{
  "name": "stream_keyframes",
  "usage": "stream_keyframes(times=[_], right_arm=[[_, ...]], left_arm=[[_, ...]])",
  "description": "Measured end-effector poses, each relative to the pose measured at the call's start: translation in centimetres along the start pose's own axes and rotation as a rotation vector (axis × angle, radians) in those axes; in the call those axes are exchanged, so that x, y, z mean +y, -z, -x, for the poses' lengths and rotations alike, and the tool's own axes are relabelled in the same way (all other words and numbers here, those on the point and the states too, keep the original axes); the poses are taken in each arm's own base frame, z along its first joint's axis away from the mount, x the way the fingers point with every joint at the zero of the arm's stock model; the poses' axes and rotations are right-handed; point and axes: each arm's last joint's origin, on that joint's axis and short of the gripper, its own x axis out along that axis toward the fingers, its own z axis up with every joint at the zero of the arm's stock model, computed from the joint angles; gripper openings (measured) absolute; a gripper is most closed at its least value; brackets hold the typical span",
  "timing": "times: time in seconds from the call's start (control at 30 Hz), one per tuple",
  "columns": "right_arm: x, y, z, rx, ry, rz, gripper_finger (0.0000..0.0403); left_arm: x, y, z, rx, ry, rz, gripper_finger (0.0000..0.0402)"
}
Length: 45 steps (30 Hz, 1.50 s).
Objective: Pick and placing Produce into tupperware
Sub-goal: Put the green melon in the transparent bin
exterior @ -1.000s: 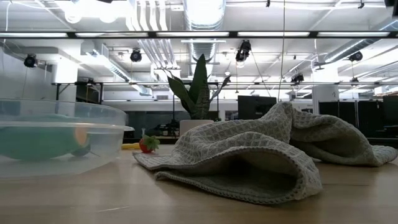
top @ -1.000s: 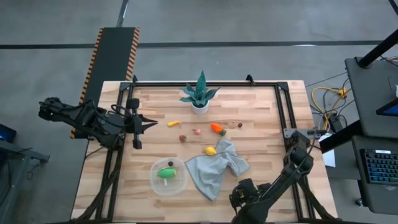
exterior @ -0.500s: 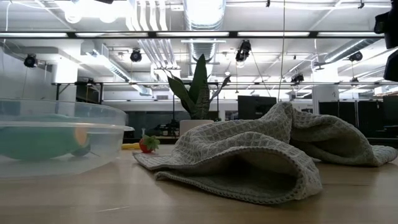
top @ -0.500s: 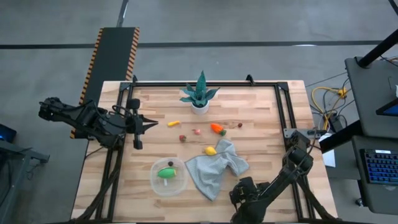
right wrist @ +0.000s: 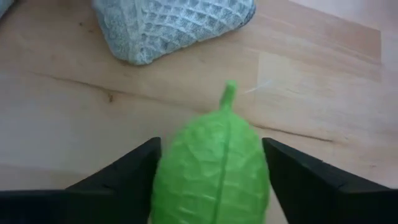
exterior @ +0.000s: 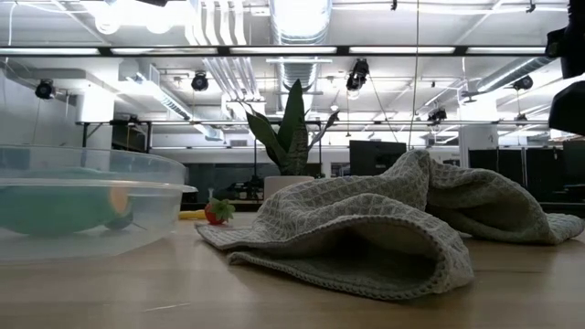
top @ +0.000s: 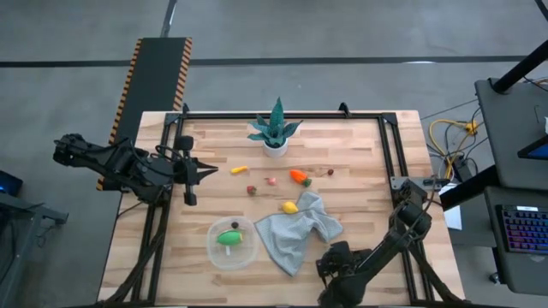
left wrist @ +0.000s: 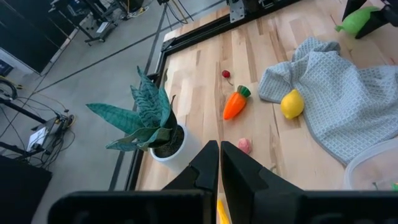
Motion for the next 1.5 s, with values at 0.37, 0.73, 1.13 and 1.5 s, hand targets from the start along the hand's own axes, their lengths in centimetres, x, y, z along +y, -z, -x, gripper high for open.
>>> stream_keyframes(times=[0.37,0.73,1.13,1.5], right_arm=[[0.0,0.0,0.1,0.007,0.008,0.02,0.0204],[-0.6,-1.4,2.1,-0.023,-0.09,0.012,0.0204],[-0.2,-6.5,6.5,-0.318,-0.468,0.063,0.0204],[5.9,-13.0,7.9,-0.504,-0.668,0.289,0.0204]], left_arm=[[0.0,0.0,0.0,0.0,0.0,0.0,0.0002],[0.0,0.0,0.0,0.0,0.0,0.001,0.0002],[0.0,0.0,0.0,-0.001,0.0,0.008,0.0002],[0.0,0.0,0.0,-0.001,0.0,0.01,0.0002]])
